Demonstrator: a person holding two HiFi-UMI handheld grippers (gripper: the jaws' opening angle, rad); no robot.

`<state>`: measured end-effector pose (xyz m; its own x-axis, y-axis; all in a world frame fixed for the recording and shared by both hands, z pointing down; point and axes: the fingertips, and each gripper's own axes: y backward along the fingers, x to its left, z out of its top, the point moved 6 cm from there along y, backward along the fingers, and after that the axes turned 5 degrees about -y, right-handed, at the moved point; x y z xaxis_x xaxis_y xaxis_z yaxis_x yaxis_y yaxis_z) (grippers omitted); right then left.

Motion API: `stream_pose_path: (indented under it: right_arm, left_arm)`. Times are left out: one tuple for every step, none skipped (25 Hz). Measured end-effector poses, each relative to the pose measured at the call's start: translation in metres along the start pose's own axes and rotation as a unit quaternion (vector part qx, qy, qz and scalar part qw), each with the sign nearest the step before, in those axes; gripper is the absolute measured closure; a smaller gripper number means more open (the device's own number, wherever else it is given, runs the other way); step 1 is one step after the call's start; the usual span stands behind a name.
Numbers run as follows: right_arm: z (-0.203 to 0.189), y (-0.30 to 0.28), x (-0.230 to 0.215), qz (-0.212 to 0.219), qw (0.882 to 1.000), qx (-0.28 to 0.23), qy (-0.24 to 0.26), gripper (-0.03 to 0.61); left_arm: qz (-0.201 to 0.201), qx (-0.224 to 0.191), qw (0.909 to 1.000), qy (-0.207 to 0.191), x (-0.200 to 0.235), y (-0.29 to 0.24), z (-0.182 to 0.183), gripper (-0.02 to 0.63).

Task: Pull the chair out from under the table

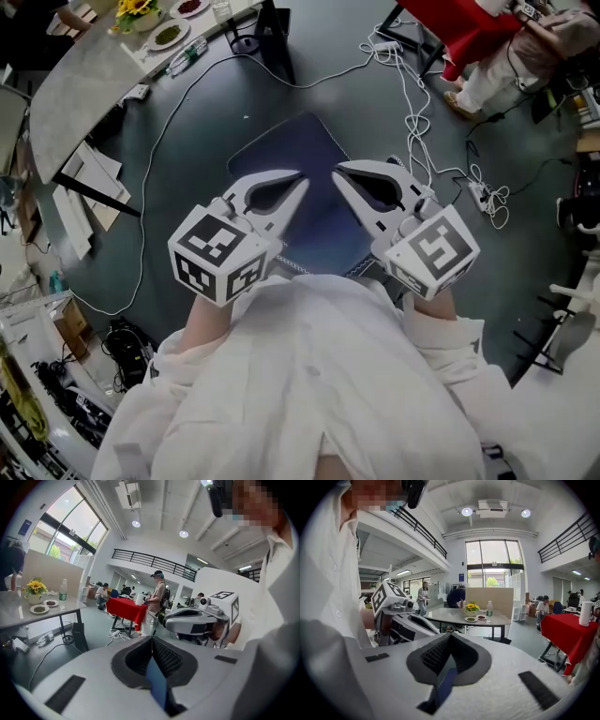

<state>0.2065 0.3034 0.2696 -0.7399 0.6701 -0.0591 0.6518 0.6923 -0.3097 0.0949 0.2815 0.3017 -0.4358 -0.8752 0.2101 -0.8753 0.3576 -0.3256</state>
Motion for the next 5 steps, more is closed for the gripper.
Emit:
stream_pose_path:
  right_arm:
    - [-0.001,-0.001,0.0023,0.0,1.0,0.0,-0.002,0.577]
    - [-0.0017,-0.0014,0.004,0.0,1.0,0.0,-0.004,0.577]
    - [-0.0019,-0.0013,0.005,0.0,1.0,0.001,-0.007,0.577]
    - [-0.0016,-0.001,0.0058,0.0,1.0,0.0,-0.009,0.577]
    - [-0.0011,-0.0006,0.0064,0.0,1.0,0.0,-0.011,0.577]
  left_arm:
    - [-0.001,0.001,1.0,0.001,-0.0007,0.0009,-0.0005,0.595]
    - [-0.003,0.002,1.0,0.001,-0.0017,0.0016,-0.001,0.595]
    - [-0.005,0.003,1.0,0.001,-0.0027,0.0023,-0.0011,0.596]
    - [-0.007,0.004,1.0,0.0,-0.0037,0.0028,-0.0011,0.595]
    - [-0.009,0.004,1.0,0.0,-0.0047,0.0034,-0.001,0.596]
